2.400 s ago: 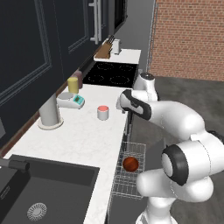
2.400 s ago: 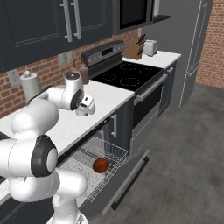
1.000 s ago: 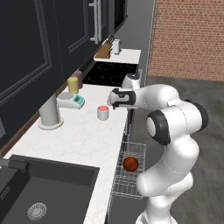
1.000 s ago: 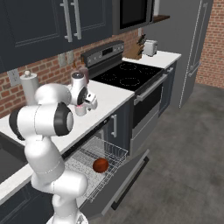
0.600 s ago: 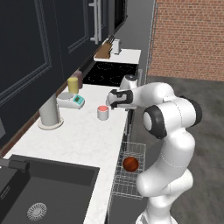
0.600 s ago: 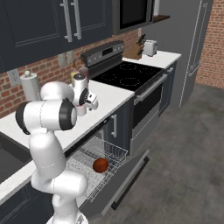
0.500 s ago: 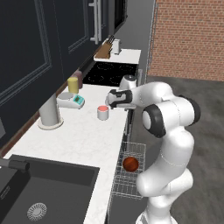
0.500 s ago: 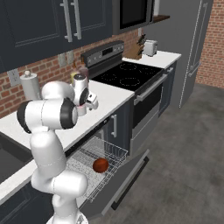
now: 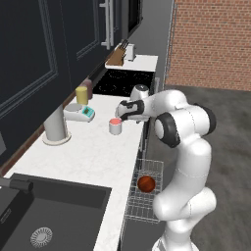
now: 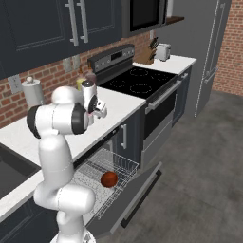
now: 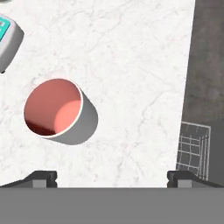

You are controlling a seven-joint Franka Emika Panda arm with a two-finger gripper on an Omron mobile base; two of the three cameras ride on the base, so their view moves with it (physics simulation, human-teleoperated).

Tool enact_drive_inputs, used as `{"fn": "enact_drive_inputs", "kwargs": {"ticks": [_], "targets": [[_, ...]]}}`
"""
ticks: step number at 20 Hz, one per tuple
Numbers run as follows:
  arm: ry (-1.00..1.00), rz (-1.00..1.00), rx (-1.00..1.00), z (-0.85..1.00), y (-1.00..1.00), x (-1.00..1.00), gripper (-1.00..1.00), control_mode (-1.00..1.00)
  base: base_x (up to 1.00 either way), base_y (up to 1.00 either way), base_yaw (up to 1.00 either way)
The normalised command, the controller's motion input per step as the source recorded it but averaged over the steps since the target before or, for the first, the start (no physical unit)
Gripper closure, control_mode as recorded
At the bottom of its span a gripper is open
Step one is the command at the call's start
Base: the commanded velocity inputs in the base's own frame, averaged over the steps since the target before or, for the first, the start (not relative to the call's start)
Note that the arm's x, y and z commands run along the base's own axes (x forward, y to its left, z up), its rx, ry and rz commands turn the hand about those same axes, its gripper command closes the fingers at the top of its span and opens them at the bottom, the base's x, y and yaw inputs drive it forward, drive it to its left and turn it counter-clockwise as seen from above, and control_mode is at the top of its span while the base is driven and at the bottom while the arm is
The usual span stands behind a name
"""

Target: Pick up the cup and bowl from the counter, place them in the dishwasher, and close the dishwasher door.

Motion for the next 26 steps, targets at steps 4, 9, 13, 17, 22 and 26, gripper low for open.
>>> {"fn": "enact_drive_inputs", "kwargs": {"ticks": [4, 9, 13, 17, 22, 26], "targets": [[0.01, 0.00, 0.00, -0.15, 0.08, 0.32, -1.00, -1.00, 0.00, 0.00, 0.00], [0.01, 0.00, 0.00, -0.16, 0.06, 0.32, -1.00, -1.00, 0.00, 0.00, 0.00], [0.01, 0.00, 0.00, -0.20, 0.03, 0.34, -1.00, -1.00, 0.00, 0.00, 0.00], [0.01, 0.00, 0.00, -0.24, 0.05, 0.34, -1.00, -1.00, 0.00, 0.00, 0.00], [0.01, 0.00, 0.00, -0.25, 0.03, 0.35, -1.00, -1.00, 0.00, 0.00, 0.00], [0.01, 0.00, 0.00, -0.18, 0.05, 0.32, -1.00, -1.00, 0.00, 0.00, 0.00]]}}
